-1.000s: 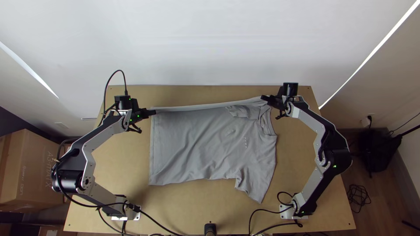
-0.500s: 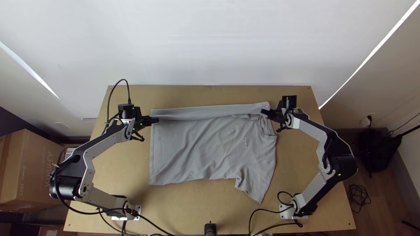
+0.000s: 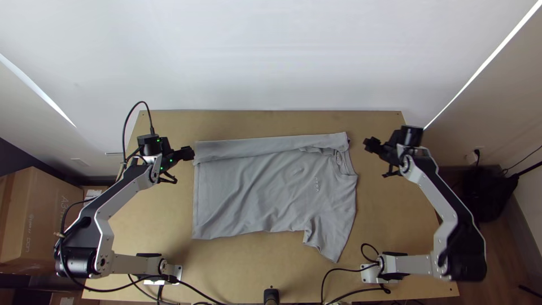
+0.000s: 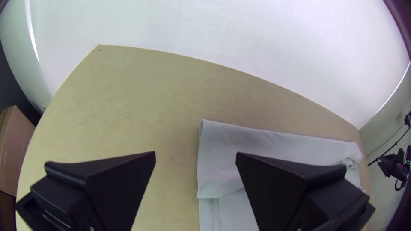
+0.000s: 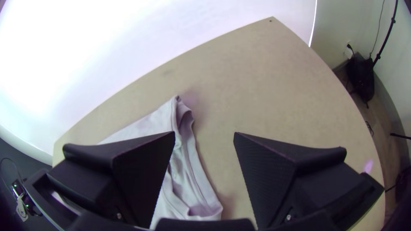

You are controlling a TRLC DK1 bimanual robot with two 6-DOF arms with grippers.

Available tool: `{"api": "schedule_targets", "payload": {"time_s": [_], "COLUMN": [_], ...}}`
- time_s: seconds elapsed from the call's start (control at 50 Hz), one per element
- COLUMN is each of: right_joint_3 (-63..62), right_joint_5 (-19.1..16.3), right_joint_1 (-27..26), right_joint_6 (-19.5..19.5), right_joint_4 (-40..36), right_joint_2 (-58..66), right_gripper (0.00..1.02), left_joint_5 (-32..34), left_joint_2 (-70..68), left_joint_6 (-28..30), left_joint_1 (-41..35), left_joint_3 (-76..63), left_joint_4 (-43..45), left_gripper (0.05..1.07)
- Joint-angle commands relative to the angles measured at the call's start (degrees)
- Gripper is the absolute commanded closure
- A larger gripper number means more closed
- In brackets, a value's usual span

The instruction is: Fold the t-shirt

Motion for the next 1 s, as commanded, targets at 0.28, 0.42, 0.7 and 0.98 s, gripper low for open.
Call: {"api": "schedule_targets", "payload": {"time_s": [0.28,0.42,0.7,0.98], "right_joint_3": [1.63,-2.06,-11.55,-16.74], "right_joint_5": [-8.58,-12.27,-17.98,-18.07], "right_joint_1": [-6.21,-7.00,-6.03,-3.57], "right_joint_6": [-5.98,-13.28,-19.78,-19.78], "right_joint_4": [-31.47,-38.68,-45.10,-41.32], "right_joint_2": [-11.64,-14.27,-15.07,-12.52], "right_gripper": [0.21,0.21,0.25,0.48], "left_joint_5": [2.36,2.54,2.54,2.54], "left_joint_2": [-16.68,-22.30,-28.72,-30.74], "left_joint_6": [-0.12,-0.12,-0.21,-0.65], "left_joint_1": [0.11,0.20,0.20,0.11], "left_joint_3": [-0.23,0.30,0.30,0.30], "left_joint_4": [-11.78,-16.09,-20.57,-22.24], "left_gripper": [0.13,0.13,0.13,0.13]}}
